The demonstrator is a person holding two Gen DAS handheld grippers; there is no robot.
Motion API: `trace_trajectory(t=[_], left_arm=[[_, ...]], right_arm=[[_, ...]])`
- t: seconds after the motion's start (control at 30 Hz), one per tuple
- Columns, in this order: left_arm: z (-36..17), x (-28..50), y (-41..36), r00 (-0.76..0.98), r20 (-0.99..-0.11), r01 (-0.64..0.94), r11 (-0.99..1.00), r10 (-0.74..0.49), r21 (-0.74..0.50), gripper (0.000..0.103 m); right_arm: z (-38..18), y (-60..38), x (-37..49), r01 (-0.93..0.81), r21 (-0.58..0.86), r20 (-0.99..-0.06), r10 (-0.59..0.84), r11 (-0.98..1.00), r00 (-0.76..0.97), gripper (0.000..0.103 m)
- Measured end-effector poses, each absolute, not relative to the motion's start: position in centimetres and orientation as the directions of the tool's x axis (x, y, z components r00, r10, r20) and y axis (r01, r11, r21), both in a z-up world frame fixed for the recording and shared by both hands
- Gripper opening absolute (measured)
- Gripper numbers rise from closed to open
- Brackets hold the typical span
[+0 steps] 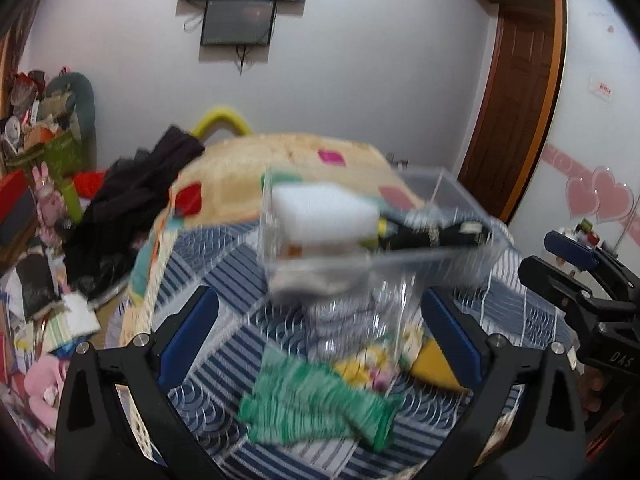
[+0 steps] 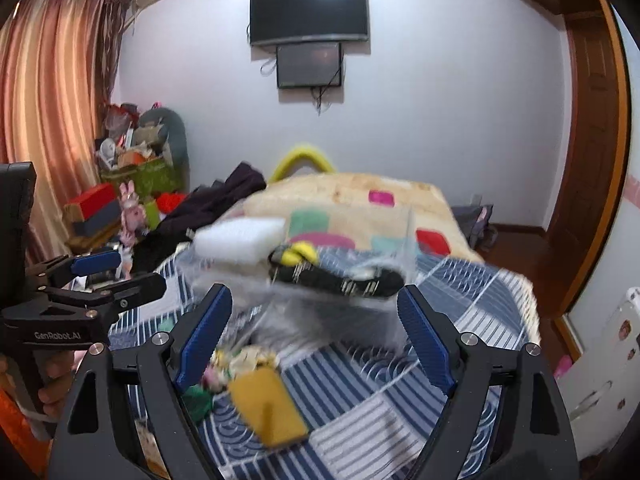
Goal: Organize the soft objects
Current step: 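Grasp the green knit glove with the left tool while the right tool grasps the yellow sponge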
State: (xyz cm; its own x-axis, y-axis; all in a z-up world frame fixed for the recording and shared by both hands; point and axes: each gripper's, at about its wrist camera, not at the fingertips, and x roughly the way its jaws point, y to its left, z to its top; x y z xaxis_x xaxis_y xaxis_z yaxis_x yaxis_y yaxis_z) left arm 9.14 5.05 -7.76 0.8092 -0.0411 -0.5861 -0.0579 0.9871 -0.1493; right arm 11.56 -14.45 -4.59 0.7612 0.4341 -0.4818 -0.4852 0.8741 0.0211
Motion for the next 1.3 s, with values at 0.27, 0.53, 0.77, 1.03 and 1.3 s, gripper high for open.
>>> trace_trajectory(t=[0.27,0.53,0.77,1.03,1.3], left_arm=[[-13.2,8.5,4.8,0.718,-0.694,-0.061,0.987,-0.058,-0.146,0.103],[-15.5,7.9,5.0,0.692,-0.715,-0.062,0.979,-0.098,-0.195,0.103],[-15.5,7.1,4.8,0.718,-0.69,-0.037,0.985,-0.09,-0.167,0.079],[-15.3,6.7,5.0,0.724,-0.683,-0.016,0.987,-0.1,-0.162,0.029],[-13.4,5.4,4.7,0.771,-0.632,-0.007,0.992,-0.075,-0.127,0.01]], right_arm=[[-9.3,-13.8,11.7,-0.513,0.085,-0.597,0.456,0.854,0.66,0.083],[-12.3,-12.8,11.9,-0.537,0.135,-0.673,0.475,0.833,0.567,0.082],[-13.2,-12.4,11.8,-0.569,0.169,-0.697,0.505,0.805,0.509,0.049],[-12.9,-12.1,10.7,-0.605,0.126,-0.683,0.511,0.786,0.522,0.041],[-12.1,-12.9,10.8,-0.599,0.134,-0.655,0.524,0.79,0.545,0.04]])
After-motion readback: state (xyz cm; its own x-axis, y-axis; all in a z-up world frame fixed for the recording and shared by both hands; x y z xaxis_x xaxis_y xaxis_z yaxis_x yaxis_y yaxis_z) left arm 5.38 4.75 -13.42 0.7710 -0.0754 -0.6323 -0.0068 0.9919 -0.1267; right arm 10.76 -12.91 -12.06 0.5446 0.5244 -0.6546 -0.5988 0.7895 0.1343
